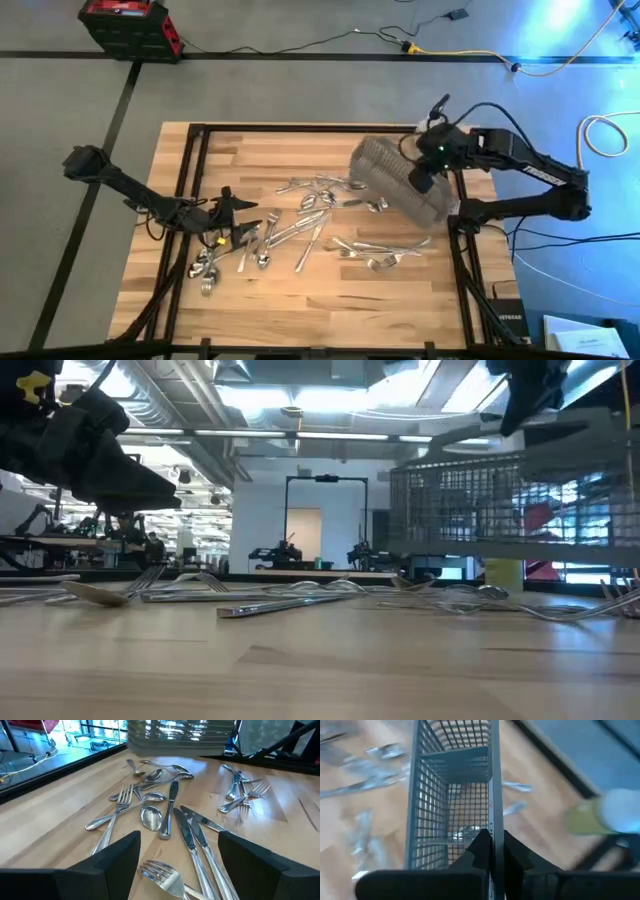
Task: Sort silverware
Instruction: Move the gray silverware organizer to the middle right of the table
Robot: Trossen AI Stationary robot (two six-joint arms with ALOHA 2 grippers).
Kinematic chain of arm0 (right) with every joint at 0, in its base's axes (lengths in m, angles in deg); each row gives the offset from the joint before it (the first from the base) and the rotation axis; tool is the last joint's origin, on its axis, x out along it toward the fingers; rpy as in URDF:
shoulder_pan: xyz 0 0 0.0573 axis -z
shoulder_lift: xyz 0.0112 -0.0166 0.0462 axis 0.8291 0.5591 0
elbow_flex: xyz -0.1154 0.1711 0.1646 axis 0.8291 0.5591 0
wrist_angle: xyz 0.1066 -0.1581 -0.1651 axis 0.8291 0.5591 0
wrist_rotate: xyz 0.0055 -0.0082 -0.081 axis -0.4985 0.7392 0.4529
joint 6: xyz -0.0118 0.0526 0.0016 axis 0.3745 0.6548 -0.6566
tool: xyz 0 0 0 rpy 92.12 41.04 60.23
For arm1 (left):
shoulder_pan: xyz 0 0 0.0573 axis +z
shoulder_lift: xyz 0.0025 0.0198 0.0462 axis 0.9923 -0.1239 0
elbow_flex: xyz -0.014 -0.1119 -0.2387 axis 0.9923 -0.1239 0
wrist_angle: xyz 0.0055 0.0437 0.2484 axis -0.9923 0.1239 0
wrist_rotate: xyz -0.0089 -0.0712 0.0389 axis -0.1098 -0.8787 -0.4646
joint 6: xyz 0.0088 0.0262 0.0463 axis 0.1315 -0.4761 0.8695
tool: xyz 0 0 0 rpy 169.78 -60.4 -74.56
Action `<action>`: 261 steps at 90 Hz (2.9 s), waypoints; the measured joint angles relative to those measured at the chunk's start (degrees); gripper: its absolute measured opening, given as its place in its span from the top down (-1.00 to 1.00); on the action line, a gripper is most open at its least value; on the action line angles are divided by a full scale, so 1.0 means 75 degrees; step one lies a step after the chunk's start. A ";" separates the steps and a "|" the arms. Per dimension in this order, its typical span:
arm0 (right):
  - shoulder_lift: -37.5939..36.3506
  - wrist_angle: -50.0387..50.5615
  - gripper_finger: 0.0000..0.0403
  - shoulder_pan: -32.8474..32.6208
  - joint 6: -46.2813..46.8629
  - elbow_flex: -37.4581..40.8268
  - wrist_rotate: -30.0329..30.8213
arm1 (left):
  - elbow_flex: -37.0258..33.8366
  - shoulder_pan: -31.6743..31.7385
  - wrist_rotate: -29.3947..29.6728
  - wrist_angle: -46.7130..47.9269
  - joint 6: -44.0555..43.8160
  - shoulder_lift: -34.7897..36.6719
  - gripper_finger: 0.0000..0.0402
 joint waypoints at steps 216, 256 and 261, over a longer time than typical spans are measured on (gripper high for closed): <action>0.2065 -0.0959 0.99 0.0587 -0.0827 0.0755 0.2095 | -0.0003 0.0000 0.0003 0.0040 0.0015 -0.0003 -0.27; 0.2100 -0.1018 0.99 -0.0124 -0.0546 0.0788 0.1477 | 0.0000 0.0000 0.0003 0.0044 -0.0009 -0.0003 -0.27; 0.2098 -0.1021 0.99 -0.0124 -0.0518 0.0784 0.1431 | 0.0000 0.0003 0.0003 0.0044 -0.0009 -0.0003 -0.27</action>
